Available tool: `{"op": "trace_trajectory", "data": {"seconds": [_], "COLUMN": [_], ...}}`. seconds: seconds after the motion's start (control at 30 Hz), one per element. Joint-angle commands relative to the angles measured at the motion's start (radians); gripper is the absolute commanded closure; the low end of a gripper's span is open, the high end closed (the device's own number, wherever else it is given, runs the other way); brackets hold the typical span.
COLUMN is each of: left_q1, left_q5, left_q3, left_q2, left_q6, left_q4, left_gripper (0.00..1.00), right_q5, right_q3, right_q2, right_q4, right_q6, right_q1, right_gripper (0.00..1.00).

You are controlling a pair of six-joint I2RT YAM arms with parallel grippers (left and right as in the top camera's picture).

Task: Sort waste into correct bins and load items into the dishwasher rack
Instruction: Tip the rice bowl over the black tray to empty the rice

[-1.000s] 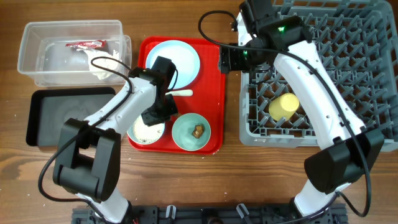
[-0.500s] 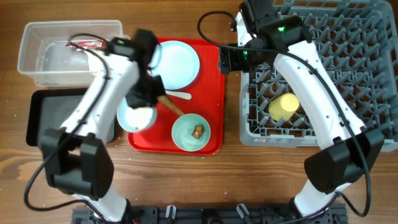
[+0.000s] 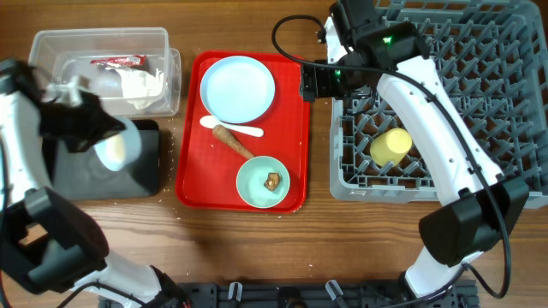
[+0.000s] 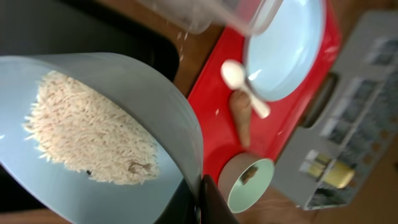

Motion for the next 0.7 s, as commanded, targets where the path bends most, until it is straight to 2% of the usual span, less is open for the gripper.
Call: {"op": "trace_trajectory", "data": {"seconds": [0.0,0.13,0.23,0.33,0.47,0.57,0.67], "left_q1": [0.124,0.216,0.271,0.303,0.303,0.303,0.303], "left_q5": [0.246,0.321,0.460,0.550,0.567,0.721,0.798], "left_q3": [0.009,0.009,0.008,0.008,0.007,0.007,0.007], "left_q2": [0.035,0.084,0.125,0.185,0.223,0.237,0.237], "left_q6": [0.164,0.212,0.278,0.290,0.290,0.282,0.283], "left_q4": [0.006,0.010,0.014,0.051,0.059,-0.054,-0.133], "left_gripper": [0.96,0.96,0.96,0.96,0.96,0.96,0.96], "right_q5": [0.017,0.017,0.017,0.017,0.017,0.017,0.018], "right_q3": [-0.009,-0.009,-0.009,-0.009,-0.009,-0.009,-0.009], "right_q2": [-0.006,-0.006,-0.006,-0.006,-0.006,-0.006,-0.006], "right_q4": [0.000,-0.007,-0.006,-0.006,-0.006,-0.009,-0.018], "right_q6": [-0.019,-0.019,-0.019,-0.019,-0.019,-0.019,-0.019], "right_q1": [0.000,0.000,0.000,0.000,0.000,0.000,0.000], "right_gripper": [0.13,0.13,0.13,0.13,0.13,0.13,0.13]}}
